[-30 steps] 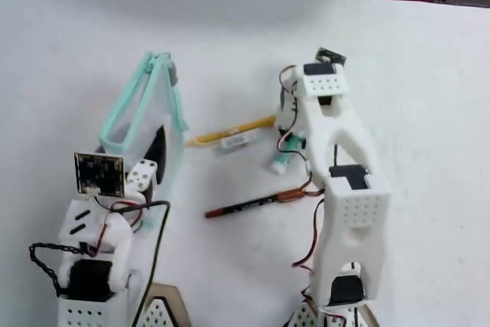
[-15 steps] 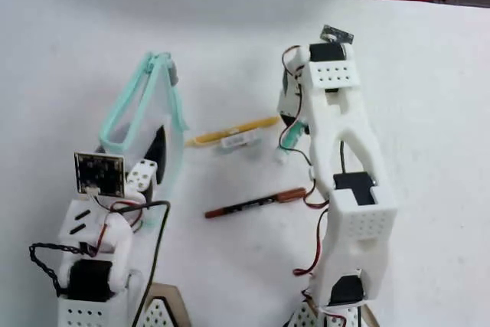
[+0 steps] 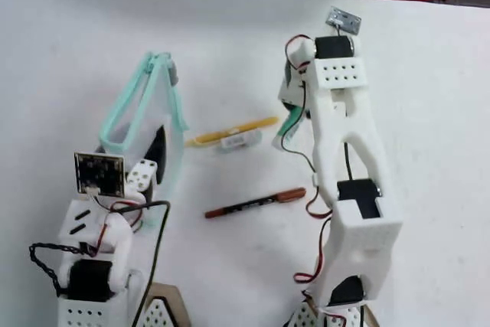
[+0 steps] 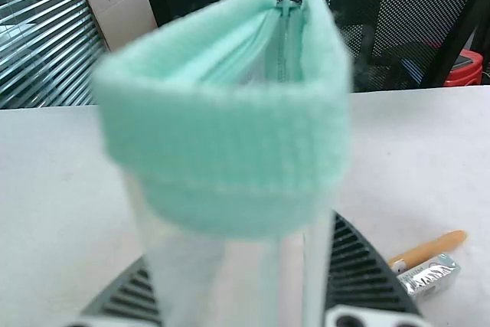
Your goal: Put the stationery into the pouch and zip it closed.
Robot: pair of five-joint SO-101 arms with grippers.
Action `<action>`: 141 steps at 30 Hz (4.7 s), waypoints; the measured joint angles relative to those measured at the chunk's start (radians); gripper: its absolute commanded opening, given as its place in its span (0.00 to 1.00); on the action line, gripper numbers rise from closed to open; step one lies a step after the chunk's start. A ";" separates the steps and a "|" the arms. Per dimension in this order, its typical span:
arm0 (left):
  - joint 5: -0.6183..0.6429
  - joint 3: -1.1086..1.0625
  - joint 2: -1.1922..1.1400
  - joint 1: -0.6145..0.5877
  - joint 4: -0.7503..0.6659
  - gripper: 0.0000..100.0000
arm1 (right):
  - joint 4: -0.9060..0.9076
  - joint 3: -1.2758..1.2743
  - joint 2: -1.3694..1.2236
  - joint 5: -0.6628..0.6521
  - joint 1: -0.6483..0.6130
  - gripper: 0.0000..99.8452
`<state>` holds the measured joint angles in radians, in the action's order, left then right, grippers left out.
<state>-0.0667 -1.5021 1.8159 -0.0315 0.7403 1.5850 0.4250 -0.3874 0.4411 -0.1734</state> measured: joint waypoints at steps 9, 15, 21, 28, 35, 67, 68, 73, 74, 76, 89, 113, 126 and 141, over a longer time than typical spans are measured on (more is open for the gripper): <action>0.000 0.000 0.000 0.000 0.000 0.20 | 0.000 0.008 0.032 -0.097 0.015 0.02; 0.000 0.000 0.000 0.000 0.000 0.20 | 0.000 0.008 0.173 -0.150 0.020 0.02; 0.000 0.000 0.000 0.000 0.000 0.20 | 0.000 0.008 0.310 -0.166 0.017 0.02; 0.000 0.000 0.000 0.000 0.000 0.20 | -0.020 0.008 0.433 -0.166 0.017 0.02; 0.000 0.000 0.000 0.000 0.000 0.20 | -0.107 0.008 0.585 -0.166 0.018 0.02; 0.000 0.000 0.000 0.000 0.000 0.20 | -0.129 -0.207 1.312 -0.167 0.017 0.02; 0.000 0.000 0.000 0.000 0.000 0.20 | -0.137 -0.247 1.352 -0.167 0.017 0.02; 0.000 0.000 0.000 0.000 0.000 0.20 | -0.308 -0.499 1.525 -0.167 0.015 0.02; 0.000 0.000 0.000 0.000 0.000 0.20 | -0.354 -0.562 1.550 -0.167 0.015 0.02; 0.000 0.000 0.000 0.000 0.000 0.20 | -0.451 -0.690 1.588 -0.167 0.009 0.02; 0.000 0.000 0.000 0.000 0.000 0.20 | -0.890 -0.968 1.646 -0.341 -0.431 0.02; 0.000 0.000 0.000 0.000 0.000 0.20 | -1.499 -0.999 1.079 -0.327 -0.726 0.02; 0.002 0.000 -0.002 0.029 0.000 0.20 | -1.491 -0.841 0.841 -0.325 -0.626 0.02; 0.000 0.000 -0.008 0.032 0.000 0.20 | -1.445 -0.798 0.836 -0.325 -0.591 0.02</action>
<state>-0.0667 -1.5021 1.8082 0.0008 0.7403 0.1396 -0.3728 0.4488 0.1158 -0.7641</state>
